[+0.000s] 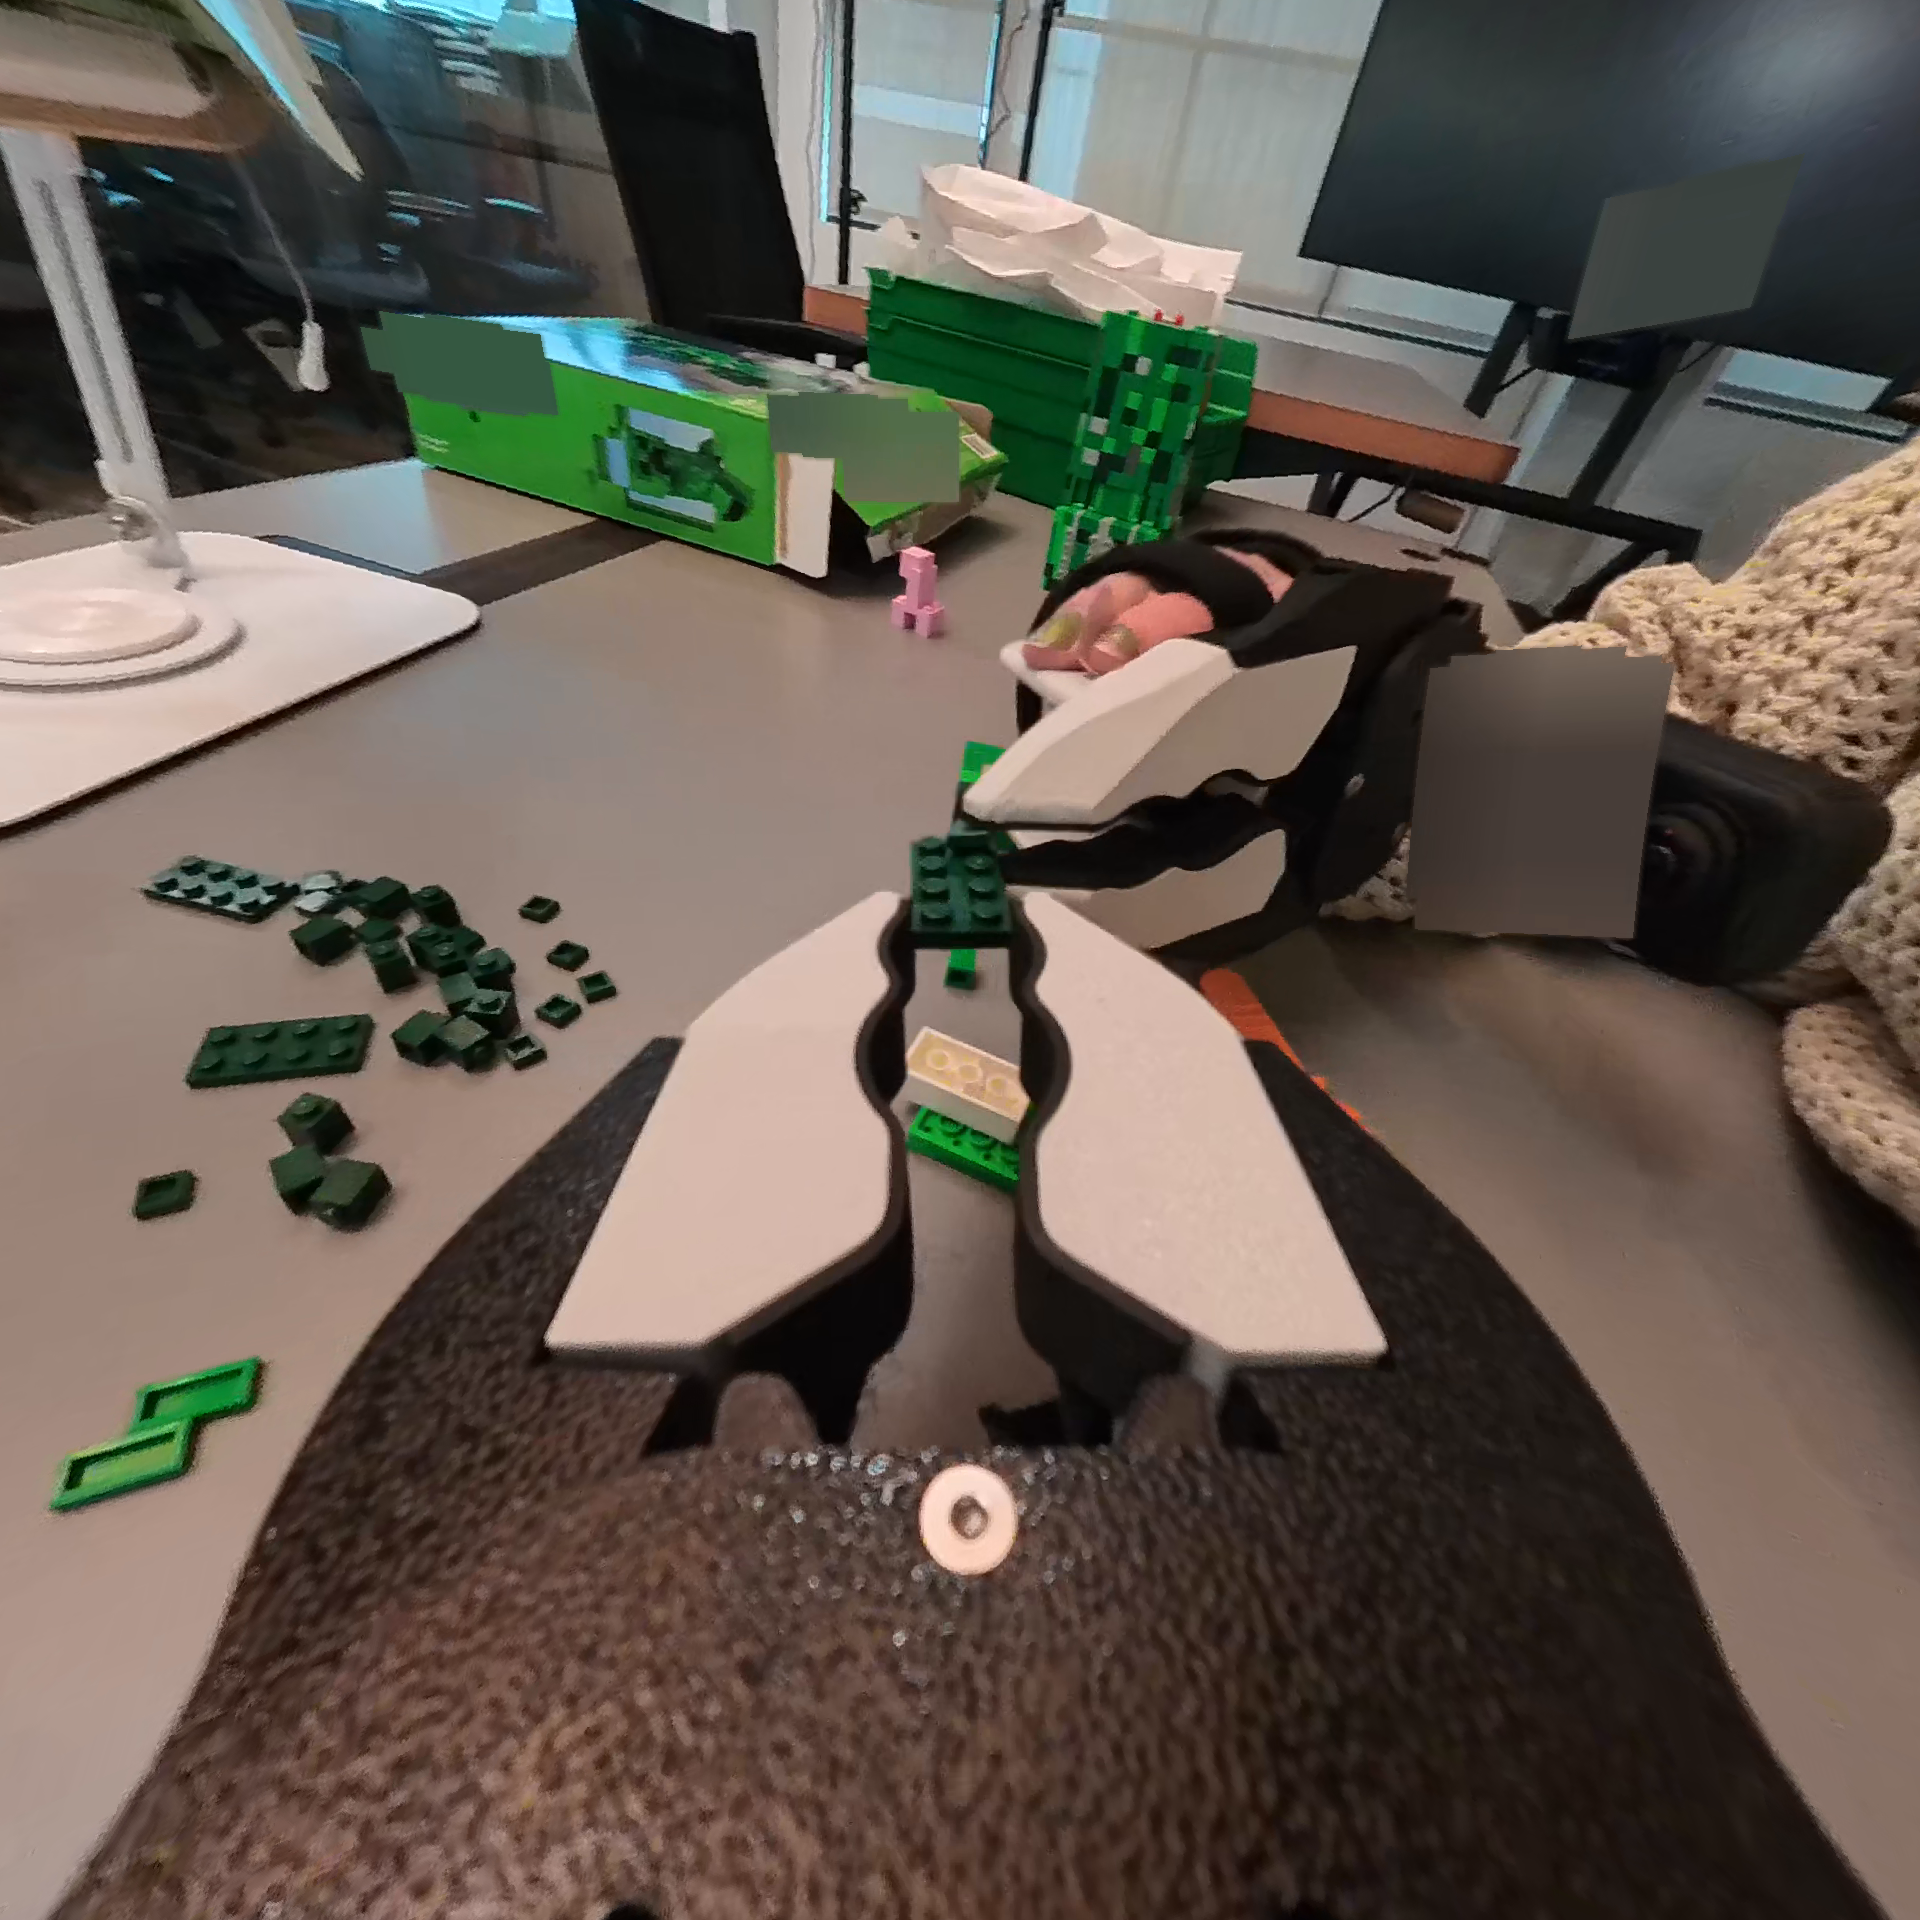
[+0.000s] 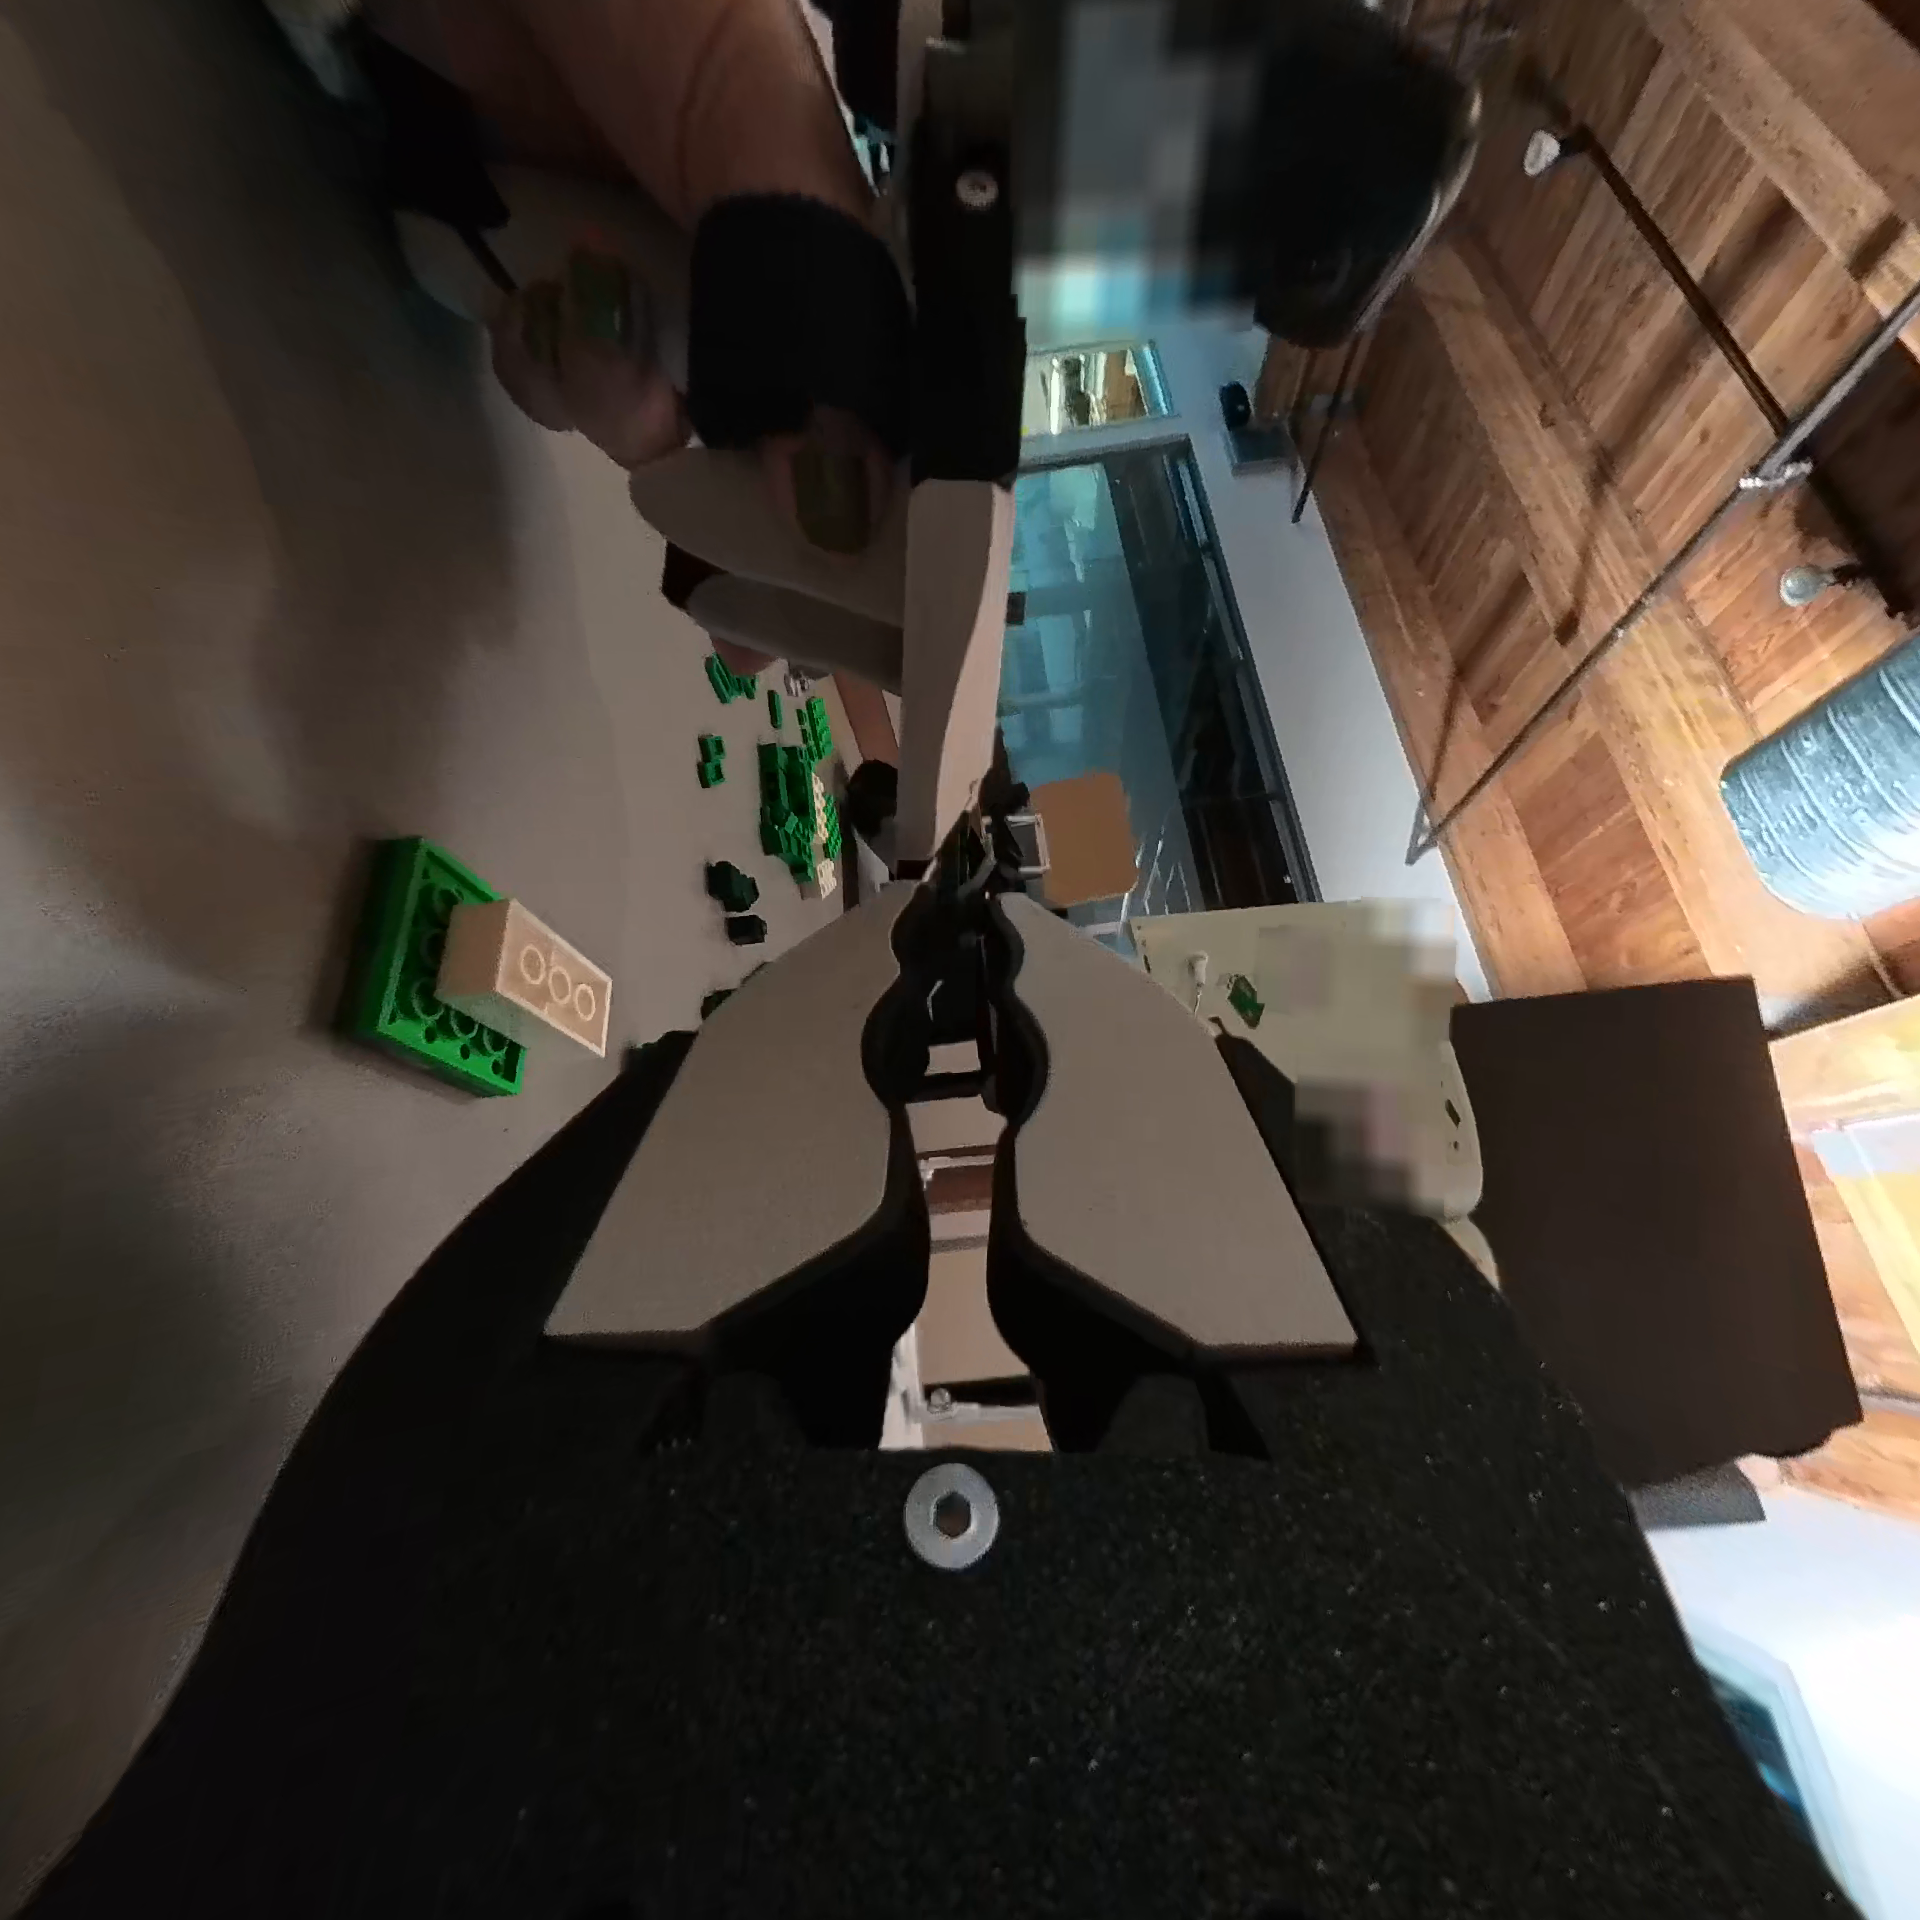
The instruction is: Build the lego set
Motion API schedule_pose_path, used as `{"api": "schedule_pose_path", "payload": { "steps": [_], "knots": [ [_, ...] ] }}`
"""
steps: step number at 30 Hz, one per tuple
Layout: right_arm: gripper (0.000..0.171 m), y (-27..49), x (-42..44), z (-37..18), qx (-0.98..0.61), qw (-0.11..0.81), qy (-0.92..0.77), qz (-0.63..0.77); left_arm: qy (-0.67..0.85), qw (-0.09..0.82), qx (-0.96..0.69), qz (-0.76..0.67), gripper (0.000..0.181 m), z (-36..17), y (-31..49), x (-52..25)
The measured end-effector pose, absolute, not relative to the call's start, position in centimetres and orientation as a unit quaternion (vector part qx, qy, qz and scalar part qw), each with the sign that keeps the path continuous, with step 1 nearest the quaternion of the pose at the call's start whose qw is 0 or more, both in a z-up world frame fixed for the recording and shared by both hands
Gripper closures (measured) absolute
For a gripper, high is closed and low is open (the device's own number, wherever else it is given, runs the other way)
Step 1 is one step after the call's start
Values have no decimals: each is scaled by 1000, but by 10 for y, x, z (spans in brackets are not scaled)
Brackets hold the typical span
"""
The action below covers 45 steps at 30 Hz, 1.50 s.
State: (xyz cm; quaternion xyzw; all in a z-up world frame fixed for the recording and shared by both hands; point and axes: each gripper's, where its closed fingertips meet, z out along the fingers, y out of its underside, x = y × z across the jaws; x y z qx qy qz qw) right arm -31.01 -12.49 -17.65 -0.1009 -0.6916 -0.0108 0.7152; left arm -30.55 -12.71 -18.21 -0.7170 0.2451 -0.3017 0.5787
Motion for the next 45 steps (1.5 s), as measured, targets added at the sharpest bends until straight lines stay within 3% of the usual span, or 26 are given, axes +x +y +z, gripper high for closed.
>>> {"api": "schedule_pose_path", "payload": {
  "steps": [8,22,26,45],
  "knots": [
    [165,-134,-304,-178,-46,712,-699,-34,266,555,-714,-334,165,-184,-134,-300],
    [164,-137,-301,-182,-88,709,-698,48,273,547,-715,-339,165,-185,-136,-298],
    [156,-134,-301,-178,-106,716,-687,59,273,548,-715,-338,165,-185,-136,-298],
    [165,-146,-297,-179,-80,694,-712,66,293,540,-690,-383,165,-180,-145,-294]
  ]
}}
